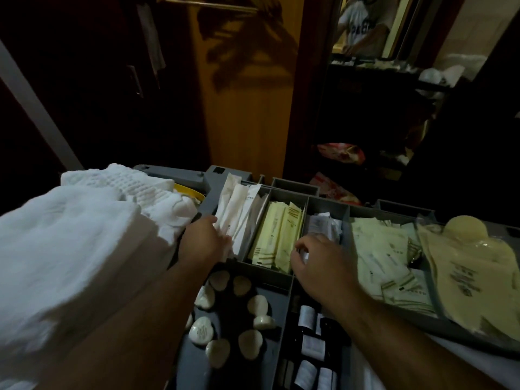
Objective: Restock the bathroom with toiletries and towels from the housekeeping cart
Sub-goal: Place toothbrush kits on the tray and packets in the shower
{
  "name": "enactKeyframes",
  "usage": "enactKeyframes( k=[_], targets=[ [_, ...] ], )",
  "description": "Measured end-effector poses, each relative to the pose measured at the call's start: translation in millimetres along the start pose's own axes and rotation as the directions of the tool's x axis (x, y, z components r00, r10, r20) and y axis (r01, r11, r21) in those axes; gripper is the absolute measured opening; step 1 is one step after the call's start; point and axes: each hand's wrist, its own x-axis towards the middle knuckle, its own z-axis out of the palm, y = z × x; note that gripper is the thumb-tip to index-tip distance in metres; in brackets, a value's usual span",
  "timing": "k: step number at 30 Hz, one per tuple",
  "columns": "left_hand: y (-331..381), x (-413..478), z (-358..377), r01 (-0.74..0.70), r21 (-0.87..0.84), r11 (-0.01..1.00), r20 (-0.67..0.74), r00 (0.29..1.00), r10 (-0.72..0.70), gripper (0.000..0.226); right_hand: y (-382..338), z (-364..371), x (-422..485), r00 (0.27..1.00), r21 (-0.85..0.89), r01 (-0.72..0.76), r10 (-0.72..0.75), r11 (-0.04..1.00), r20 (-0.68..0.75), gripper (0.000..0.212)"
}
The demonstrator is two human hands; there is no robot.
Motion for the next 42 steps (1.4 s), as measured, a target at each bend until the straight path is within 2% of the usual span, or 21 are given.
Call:
enactKeyframes(
  k=[4,7,11,16,19,23,26,28,31,34,38,42],
  targets=[
    [3,-7,-9,-0.043,-0.020,0.999,-0.041,0.998,0.043,0.018,-5,6,8,1.000,0.001,-0.020,0.020,1.000,0.020,0.027],
    [9,-22,-21,0.021,-0.156,0.987,-0.131,0.991,-0.042,0.014,-14,12,15,0.999,0.041,-0.029,0.027,0.999,0.042,0.022],
    [5,-45,-34,0.045,-0.507,0.861,-0.131,0.983,-0.129,0.014,-36,22,30,0.994,0.179,-0.063,0.045,0.982,0.103,0.015],
    [-21,-62,-47,0.077,-0.693,0.717,-0.068,0.983,-0.172,0.026,-72,41,54,0.980,0.259,-0.092,0.041,0.961,0.195,0.016],
    [-27,-72,-51,0.081,-0.738,0.670,-0.079,0.975,-0.206,0.027,-92,58,68,0.978,0.179,-0.124,0.089,0.976,0.190,0.030],
    [-27,-81,-54,0.073,-0.730,0.680,-0.125,0.963,-0.238,0.014,-112,69,77,0.977,-0.019,-0.163,0.164,0.987,0.135,0.056],
    [-30,-82,-52,0.059,-0.724,0.687,-0.136,0.964,-0.226,0.024,-120,75,83,0.963,-0.090,-0.206,0.218,0.974,0.157,0.064],
    [-31,-83,-51,0.068,-0.719,0.691,-0.123,0.967,-0.224,0.026,-121,77,85,0.949,-0.087,-0.248,0.260,0.965,0.178,0.058],
    [-31,-84,-50,0.112,-0.719,0.686,-0.080,0.967,-0.242,0.015,-117,75,88,0.923,0.026,-0.336,0.324,0.941,0.207,0.038],
    [-27,-85,-48,0.152,-0.758,0.634,-0.024,0.965,-0.260,0.020,-110,72,90,0.913,0.152,-0.379,0.342,0.913,0.222,0.022],
    [-20,-84,-48,0.181,-0.776,0.604,0.040,0.970,-0.239,0.022,-104,65,85,0.948,0.313,-0.305,0.255,0.899,0.193,0.014],
    [-13,-81,-49,0.201,-0.792,0.577,0.071,0.968,-0.240,0.022,-100,50,71,0.951,0.507,-0.304,0.286,0.807,0.117,0.017]
  ],
)
